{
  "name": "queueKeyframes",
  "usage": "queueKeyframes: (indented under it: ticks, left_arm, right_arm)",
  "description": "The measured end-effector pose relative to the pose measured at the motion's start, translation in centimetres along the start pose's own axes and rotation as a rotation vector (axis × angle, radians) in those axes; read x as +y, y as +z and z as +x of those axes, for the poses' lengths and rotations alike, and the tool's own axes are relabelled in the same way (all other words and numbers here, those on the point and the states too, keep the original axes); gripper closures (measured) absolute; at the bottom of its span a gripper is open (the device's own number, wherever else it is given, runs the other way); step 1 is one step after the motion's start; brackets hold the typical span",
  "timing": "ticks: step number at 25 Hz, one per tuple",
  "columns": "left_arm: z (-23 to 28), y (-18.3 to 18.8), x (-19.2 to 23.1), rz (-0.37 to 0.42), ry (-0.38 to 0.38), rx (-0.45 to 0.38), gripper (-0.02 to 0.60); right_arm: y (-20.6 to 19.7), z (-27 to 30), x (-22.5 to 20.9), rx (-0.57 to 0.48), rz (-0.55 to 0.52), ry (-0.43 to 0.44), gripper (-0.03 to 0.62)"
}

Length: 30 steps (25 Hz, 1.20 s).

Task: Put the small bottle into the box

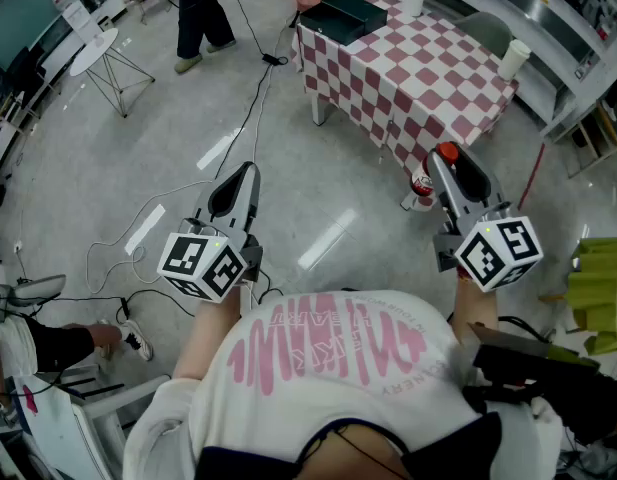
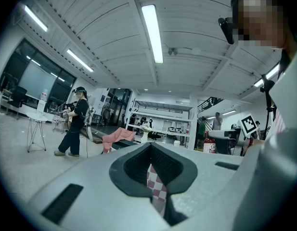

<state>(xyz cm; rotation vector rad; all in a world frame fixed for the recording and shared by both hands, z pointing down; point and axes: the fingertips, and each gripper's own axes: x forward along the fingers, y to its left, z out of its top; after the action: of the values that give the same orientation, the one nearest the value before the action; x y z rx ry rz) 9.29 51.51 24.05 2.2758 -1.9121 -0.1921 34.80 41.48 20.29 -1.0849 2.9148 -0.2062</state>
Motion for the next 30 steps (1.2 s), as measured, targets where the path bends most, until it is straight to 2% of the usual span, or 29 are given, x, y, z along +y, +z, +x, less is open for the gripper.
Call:
queueKeyframes:
  ticks: [14,19,25,30]
  left_arm:
    - [-0.6,-0.4,2.5,-0.017,-0.002,0.019,0.574]
    - [-0.9,-1.3,4.3,-0.059,-0.031,0.046,0.574]
    - [-0.4,-0.9,6.9,-0.093,-0.041,0.026,0.574]
    - [1.8,-1.9,6.7,-0.112,-0.093,0.078,0.574]
  right_arm:
    - [-1.3,2.2,1.3,0.031,0.037,-0.001,0.445]
    - [-2.0,3.8,2.5,0.025,0.067,0.013,0.445]
    - [-1.7,6.0,3.9,0.001,0.054,0.019,0.445]
    - [-1.4,7.5,4.2,0.014,0.043,0.029,0.445]
